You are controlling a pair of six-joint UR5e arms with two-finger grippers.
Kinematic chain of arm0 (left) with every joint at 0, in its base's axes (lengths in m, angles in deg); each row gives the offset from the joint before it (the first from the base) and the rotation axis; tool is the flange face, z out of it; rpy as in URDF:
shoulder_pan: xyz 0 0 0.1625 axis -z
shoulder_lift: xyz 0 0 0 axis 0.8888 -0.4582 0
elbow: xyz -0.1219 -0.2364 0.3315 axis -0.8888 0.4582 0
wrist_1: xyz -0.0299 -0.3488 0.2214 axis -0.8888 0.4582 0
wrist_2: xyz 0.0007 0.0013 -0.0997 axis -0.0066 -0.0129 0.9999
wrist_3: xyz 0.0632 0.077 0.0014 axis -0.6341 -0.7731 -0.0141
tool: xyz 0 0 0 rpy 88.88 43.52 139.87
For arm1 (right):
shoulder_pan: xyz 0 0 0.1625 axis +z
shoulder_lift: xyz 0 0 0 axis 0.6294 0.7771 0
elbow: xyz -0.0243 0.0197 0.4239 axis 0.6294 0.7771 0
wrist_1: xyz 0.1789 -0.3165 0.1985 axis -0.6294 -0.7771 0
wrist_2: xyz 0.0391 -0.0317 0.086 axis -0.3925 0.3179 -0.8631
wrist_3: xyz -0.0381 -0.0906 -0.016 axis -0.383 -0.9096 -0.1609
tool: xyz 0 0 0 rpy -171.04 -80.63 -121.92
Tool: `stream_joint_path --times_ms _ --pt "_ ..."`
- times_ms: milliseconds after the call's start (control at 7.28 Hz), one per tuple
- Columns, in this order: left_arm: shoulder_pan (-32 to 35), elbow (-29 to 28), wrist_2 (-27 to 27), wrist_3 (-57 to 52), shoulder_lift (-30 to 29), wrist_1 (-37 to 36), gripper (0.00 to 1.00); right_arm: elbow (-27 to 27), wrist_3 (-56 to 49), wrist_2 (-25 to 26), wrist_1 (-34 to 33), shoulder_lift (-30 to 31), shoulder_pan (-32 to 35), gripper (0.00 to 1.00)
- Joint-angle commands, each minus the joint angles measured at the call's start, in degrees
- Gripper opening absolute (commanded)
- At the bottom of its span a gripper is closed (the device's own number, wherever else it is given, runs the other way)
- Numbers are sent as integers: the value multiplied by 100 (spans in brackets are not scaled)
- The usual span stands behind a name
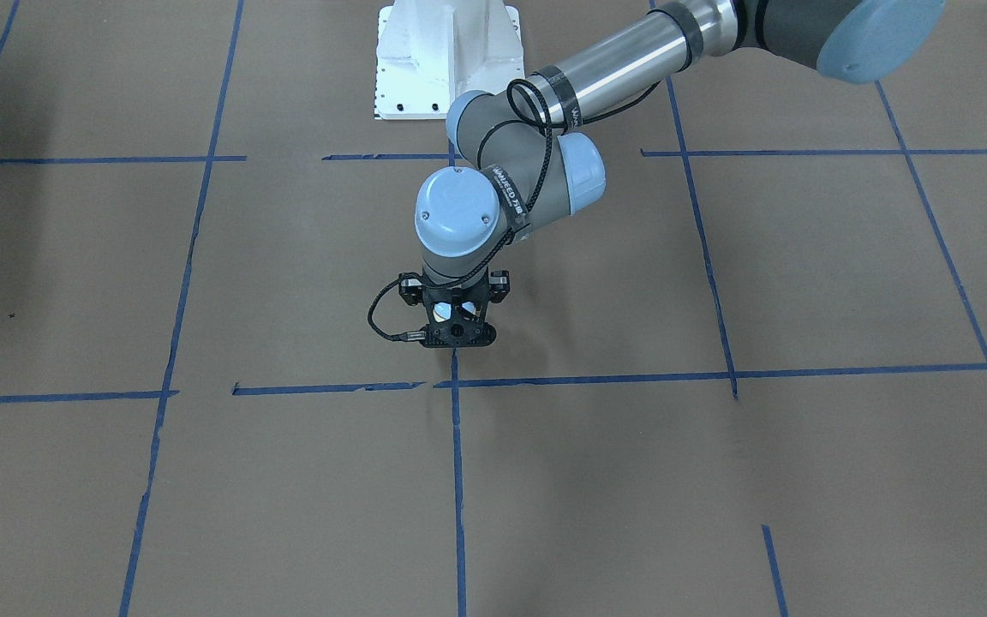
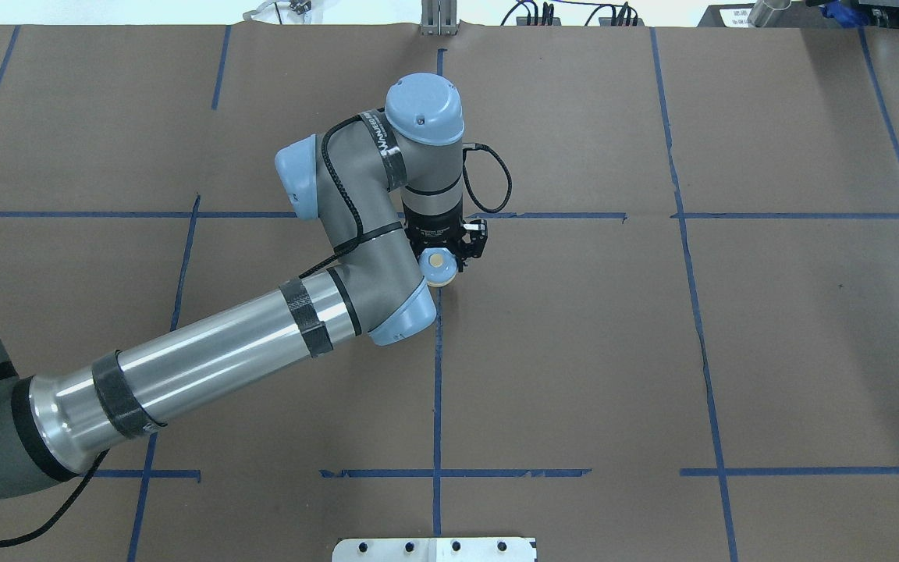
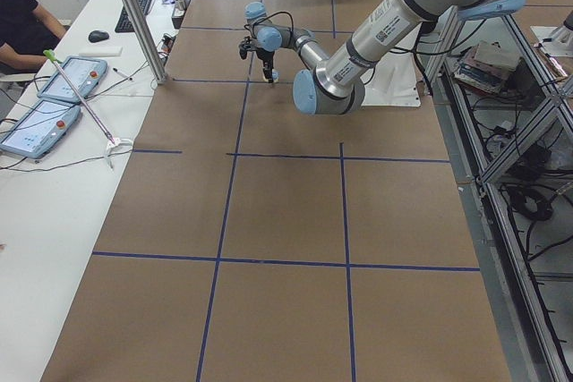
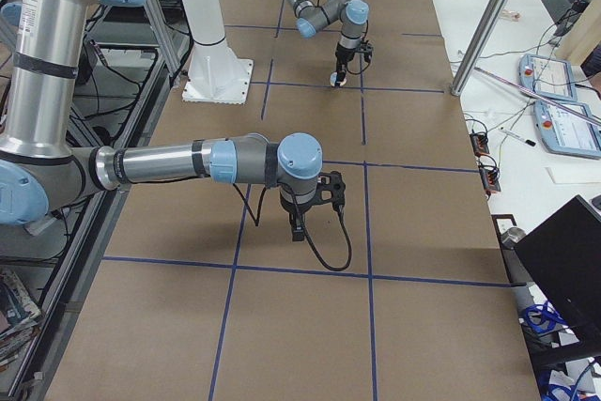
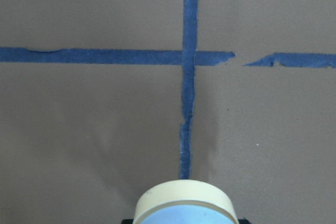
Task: Place and press bell with both arms
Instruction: 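Lower the bell onto the grid crossing and open the left gripper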
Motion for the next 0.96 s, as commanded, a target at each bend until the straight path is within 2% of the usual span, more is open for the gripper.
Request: stream_joint_path --times_ms 0,137,275,550,824 --pt "-27 -30 -123 -2 -10 7 65 -10 0 -12 7 0 0 100" --pt "-27 -38 -280 -2 -1 95 89 -10 0 -56 7 -8 0 100" --pt "-36 -99 -325 -2 -10 243 100 -19 0 -134 7 -8 0 100" --pt "16 -48 -326 7 -18 280 100 -37 0 -135 7 -8 0 100" --pt "305 477 -308 234 34 342 100 -159 17 -127 7 -26 -9 100"
